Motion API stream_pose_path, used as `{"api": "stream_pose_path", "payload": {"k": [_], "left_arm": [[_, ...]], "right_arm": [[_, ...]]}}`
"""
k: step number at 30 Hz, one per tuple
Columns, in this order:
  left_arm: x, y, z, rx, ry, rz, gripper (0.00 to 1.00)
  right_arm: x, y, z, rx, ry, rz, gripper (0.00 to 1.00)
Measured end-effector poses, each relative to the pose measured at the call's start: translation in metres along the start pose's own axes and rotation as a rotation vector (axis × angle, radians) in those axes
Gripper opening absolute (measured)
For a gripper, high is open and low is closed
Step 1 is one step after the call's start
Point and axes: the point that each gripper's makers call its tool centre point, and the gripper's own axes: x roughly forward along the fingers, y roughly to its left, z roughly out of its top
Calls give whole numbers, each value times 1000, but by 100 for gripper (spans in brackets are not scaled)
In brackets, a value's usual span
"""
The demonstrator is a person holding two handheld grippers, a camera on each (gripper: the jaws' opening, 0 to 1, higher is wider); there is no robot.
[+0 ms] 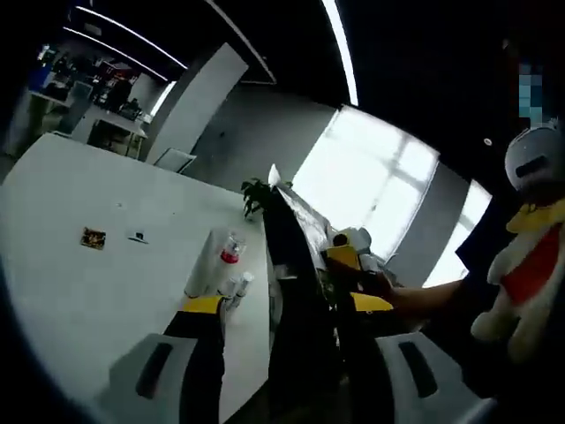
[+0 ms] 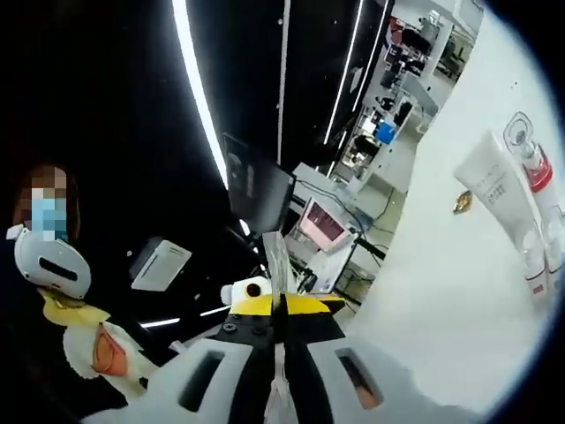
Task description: Arrange the skincare products in the storage area until every visible bottle or jar stands upright without overlapping.
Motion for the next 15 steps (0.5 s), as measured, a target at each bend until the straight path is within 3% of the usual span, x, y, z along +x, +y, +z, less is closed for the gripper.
{"api": "stream_pose_path", "payload": {"k": [3, 8, 11, 15], "left_arm": [[2, -7, 0, -14, 8, -26, 27], [2, -10, 4, -37, -11, -27, 18], [-1, -11, 5, -49, -30, -23, 5], [1, -15, 7, -109, -62, -26, 2]], "right_arm": [[1, 0, 4, -12, 3, -6, 1], [0, -7, 8, -38, 10, -52, 1], [-3, -14, 10, -46, 15, -93, 1], [0, -13, 12, -43, 5, -91, 1]]}}
